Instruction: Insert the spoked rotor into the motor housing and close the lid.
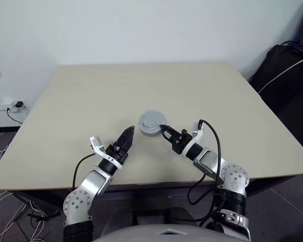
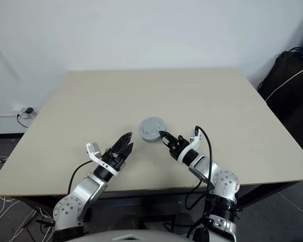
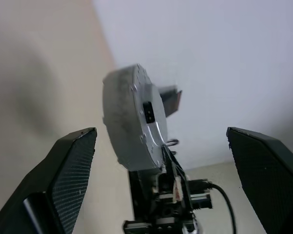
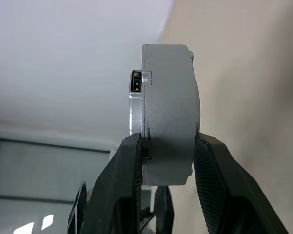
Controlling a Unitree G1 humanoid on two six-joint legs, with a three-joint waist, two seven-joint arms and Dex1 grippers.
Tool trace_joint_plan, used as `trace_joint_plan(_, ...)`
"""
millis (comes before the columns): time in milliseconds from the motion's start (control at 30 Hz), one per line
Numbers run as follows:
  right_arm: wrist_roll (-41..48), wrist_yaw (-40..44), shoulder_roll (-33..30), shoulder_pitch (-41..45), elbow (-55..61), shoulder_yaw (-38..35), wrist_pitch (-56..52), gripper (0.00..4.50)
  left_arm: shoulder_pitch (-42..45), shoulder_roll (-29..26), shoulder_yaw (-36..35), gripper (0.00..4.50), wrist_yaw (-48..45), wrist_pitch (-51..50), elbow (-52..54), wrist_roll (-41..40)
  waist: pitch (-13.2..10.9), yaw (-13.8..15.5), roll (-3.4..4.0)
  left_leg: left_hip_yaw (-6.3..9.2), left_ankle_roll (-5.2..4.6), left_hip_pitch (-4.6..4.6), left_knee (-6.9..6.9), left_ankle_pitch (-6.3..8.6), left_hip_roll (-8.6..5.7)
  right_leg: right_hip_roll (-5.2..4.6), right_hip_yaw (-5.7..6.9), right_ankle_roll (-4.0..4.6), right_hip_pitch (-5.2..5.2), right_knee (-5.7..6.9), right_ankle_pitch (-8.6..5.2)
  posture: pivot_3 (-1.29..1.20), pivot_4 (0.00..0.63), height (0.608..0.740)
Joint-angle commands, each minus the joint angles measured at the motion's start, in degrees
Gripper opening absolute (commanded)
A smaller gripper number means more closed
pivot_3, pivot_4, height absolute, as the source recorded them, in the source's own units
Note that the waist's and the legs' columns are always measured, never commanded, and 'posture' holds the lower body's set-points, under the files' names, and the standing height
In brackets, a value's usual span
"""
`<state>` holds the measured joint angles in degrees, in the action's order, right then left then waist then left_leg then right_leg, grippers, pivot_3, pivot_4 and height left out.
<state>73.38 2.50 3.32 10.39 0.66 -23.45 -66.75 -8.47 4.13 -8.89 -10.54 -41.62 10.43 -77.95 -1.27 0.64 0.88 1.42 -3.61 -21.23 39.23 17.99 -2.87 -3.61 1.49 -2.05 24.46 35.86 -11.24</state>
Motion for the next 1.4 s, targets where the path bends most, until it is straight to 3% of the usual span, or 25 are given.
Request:
trace_joint_plan(33, 5.7, 0.9, -0.3, 0.1, 4.2, 2.5, -2.1, 1.2, -1.9, 9.0, 3.0, 4.5, 0.3, 1.0, -1.1, -3.7, 0.0, 0.0, 0.0, -0.01, 0.0, 0.01, 0.0, 0.0, 0.01, 0.01, -0.01, 0.0, 0.0, 0.0, 0.0, 0.0, 0.0, 0.74)
trace_joint_plan(700, 16.5, -3.3, -5.6, -4.6, 7.3, 10.1, -1.5, 1.2, -1.8, 5.8, 7.2, 4.5, -0.9, 4.9, -2.1, -6.8, 0.0, 0.0, -0.04, -0.31, -0.16, 0.36, 0.01, 0.06, 0.05, 0.09, -0.16, -0.04, -0.26, 0.01, 0.0, 0.0, 0.0, 0.74)
trace_joint_plan(800, 16.4, -3.3, -6.2, -4.8, 7.6, 11.2, -1.1, 1.2, -1.7, 5.8, 7.4, 3.88, -0.4, 5.5, -2.5, -6.6, 0.0, 0.0, -0.05, -0.33, -0.17, 0.37, 0.01, 0.06, 0.05, 0.09, -0.15, -0.05, -0.27, 0.0, 0.0, 0.0, 0.0, 0.74)
trace_joint_plan(967, 14.9, -3.4, -7.5, -4.9, 8.5, 12.5, 0.6, 1.2, -1.4, 5.6, 7.8, 2.24, -1.0, 5.5, -2.7, -6.6, 0.0, 0.0, -0.11, -0.35, -0.19, 0.39, 0.01, 0.07, 0.06, 0.1, -0.16, -0.06, -0.29, 0.0, 0.01, 0.0, 0.0, 0.74)
trace_joint_plan(1167, 4.3, -4.3, -9.1, -4.9, 11.8, 14.8, 6.6, 1.2, -1.2, 4.9, 8.0, 2.13, -0.9, 6.0, -2.8, -6.6, 0.0, 0.0, -0.13, -0.36, -0.21, 0.42, 0.02, 0.08, 0.06, 0.1, -0.15, -0.09, -0.33, -0.02, 0.0, 0.0, 0.0, 0.74)
trace_joint_plan(1300, -1.7, -2.4, -10.6, -5.2, 13.7, 16.5, 9.7, 2.57, -0.4, 4.6, 7.6, 2.12, 0.5, 8.1, -2.9, -4.5, -0.1, 0.2, -0.17, -0.36, -0.24, 0.53, 0.04, 0.1, 0.05, 0.1, -0.14, -0.18, -0.47, -0.06, 0.0, 0.0, 0.0, 0.74)
trace_joint_plan(1400, -12.0, -0.5, -15.4, -6.0, 18.1, 21.5, 12.3, 3.57, 1.4, 4.1, 5.9, 2.12, 2.8, 10.3, -4.0, -2.1, -0.1, 0.2, -0.17, -0.39, -0.33, 0.56, 0.12, 0.16, 0.04, 0.09, -0.14, -0.36, -0.54, -0.09, -0.07, 0.0, 0.0, 0.74)
